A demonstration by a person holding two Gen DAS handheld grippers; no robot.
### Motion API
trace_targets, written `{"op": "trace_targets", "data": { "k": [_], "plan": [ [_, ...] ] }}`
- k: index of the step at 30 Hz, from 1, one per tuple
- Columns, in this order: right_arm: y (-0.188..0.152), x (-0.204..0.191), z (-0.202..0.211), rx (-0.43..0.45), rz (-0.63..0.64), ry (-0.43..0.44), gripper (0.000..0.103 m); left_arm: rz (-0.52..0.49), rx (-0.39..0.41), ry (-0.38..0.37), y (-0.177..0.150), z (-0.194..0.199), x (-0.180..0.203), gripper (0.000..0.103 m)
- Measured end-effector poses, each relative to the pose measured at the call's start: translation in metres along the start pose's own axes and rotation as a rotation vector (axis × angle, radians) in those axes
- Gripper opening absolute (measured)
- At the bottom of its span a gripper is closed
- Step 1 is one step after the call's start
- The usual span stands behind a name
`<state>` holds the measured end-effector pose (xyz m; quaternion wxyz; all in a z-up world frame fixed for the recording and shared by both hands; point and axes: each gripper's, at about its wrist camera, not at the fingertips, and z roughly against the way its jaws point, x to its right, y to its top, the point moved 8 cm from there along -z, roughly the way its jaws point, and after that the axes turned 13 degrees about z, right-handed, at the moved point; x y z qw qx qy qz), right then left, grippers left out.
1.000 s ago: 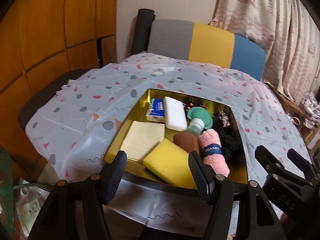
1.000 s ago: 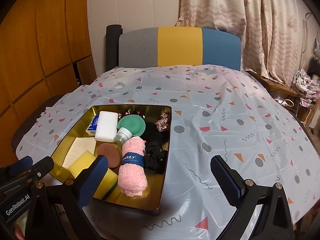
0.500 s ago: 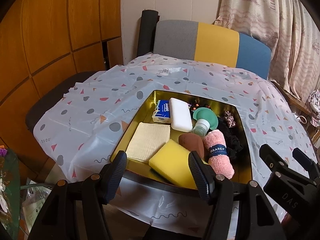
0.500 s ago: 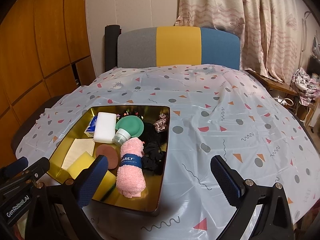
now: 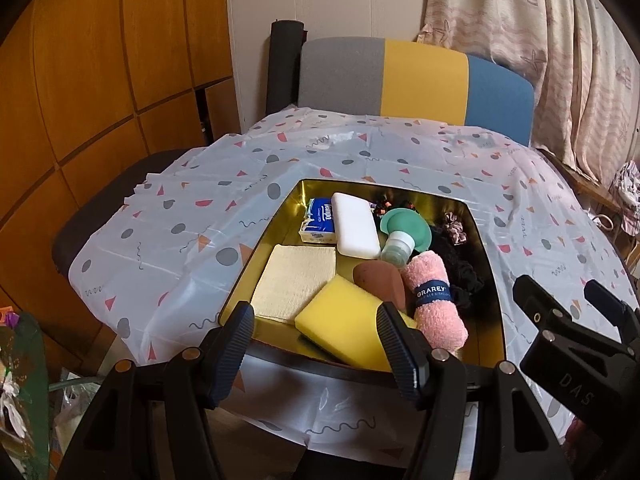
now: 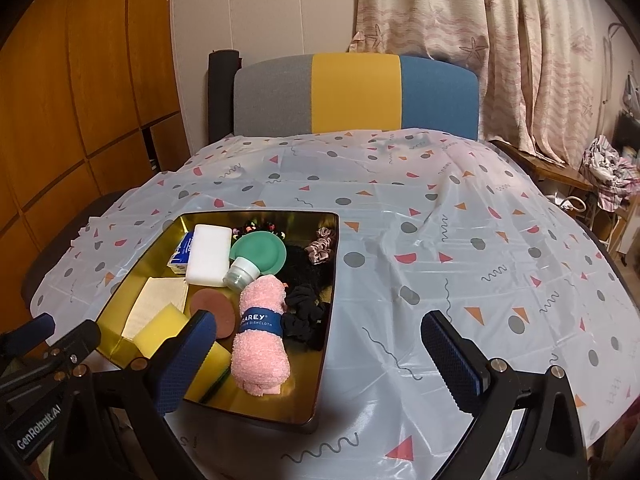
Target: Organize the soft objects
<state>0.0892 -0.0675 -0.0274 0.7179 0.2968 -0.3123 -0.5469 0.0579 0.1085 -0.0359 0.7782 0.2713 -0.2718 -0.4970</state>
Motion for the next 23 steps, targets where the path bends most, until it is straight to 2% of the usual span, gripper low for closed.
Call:
{"op": "trace_targets", "data": {
  "k": [23],
  "plan": [
    [-0.0016, -0.002, -0.0004, -0.003, -0.003, 0.006, 0.103, -0.014, -0.001, 0.027, -0.003, -0.0047, -0.0003, 0.065]
  ]
}}
